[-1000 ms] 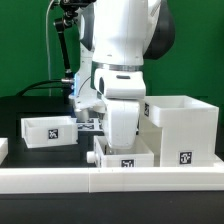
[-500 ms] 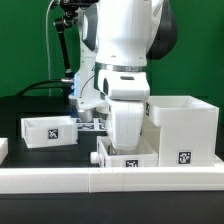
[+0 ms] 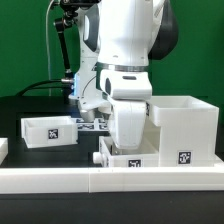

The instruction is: Assemble drawer

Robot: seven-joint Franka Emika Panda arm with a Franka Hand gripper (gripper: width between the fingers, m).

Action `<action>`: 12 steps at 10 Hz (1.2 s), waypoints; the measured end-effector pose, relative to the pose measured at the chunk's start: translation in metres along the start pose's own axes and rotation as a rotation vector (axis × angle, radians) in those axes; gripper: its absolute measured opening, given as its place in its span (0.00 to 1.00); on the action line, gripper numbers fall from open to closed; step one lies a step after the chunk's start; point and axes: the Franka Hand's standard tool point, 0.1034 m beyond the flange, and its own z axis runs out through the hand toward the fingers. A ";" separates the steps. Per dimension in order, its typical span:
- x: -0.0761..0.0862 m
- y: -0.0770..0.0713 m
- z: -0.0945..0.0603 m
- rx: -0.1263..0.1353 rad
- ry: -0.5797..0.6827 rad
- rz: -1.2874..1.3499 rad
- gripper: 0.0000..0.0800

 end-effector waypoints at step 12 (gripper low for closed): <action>0.012 0.002 -0.001 -0.001 0.006 0.078 0.62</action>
Offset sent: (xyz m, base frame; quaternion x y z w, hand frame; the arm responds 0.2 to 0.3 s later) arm 0.0011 0.0107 0.0041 0.0107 -0.0013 -0.0150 0.9998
